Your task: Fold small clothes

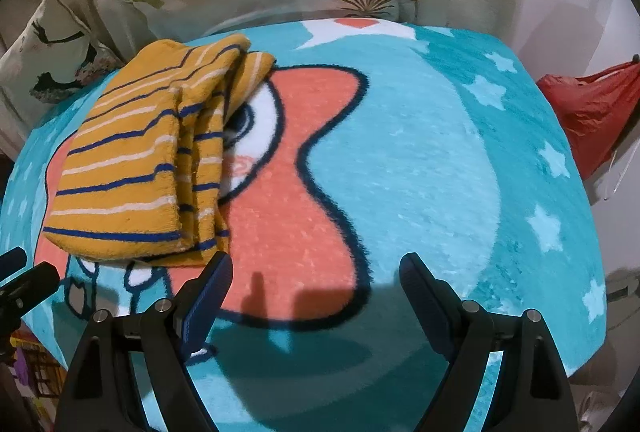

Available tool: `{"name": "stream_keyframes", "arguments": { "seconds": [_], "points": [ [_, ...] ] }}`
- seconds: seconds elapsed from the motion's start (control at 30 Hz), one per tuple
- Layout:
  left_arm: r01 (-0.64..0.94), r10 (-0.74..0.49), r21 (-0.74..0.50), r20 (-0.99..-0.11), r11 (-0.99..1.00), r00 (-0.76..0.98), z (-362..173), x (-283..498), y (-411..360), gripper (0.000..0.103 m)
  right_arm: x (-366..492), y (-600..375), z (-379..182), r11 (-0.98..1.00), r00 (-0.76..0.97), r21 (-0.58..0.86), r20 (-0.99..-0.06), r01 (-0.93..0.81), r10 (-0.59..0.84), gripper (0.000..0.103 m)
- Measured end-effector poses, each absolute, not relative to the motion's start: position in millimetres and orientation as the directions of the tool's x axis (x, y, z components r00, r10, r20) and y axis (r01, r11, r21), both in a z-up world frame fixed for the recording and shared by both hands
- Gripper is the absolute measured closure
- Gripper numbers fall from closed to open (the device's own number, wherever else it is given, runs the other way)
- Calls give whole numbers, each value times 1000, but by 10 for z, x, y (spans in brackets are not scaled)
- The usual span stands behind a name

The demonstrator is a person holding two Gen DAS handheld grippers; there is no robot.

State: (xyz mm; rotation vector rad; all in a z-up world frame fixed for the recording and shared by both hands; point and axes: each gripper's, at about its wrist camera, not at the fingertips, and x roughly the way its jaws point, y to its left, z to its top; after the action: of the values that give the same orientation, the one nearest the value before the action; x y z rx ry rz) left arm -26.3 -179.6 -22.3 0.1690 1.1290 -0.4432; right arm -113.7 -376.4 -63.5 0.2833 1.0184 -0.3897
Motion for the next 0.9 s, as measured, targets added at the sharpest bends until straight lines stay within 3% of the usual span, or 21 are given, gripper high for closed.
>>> {"name": "stream_keyframes", "arguments": {
  "seconds": [0.9],
  "points": [
    [422,-256,-101,-909,901,328,-307,-237,-2042,1,-1168,-3930,-642,895,474,56,-862,443,-181,14]
  ]
}}
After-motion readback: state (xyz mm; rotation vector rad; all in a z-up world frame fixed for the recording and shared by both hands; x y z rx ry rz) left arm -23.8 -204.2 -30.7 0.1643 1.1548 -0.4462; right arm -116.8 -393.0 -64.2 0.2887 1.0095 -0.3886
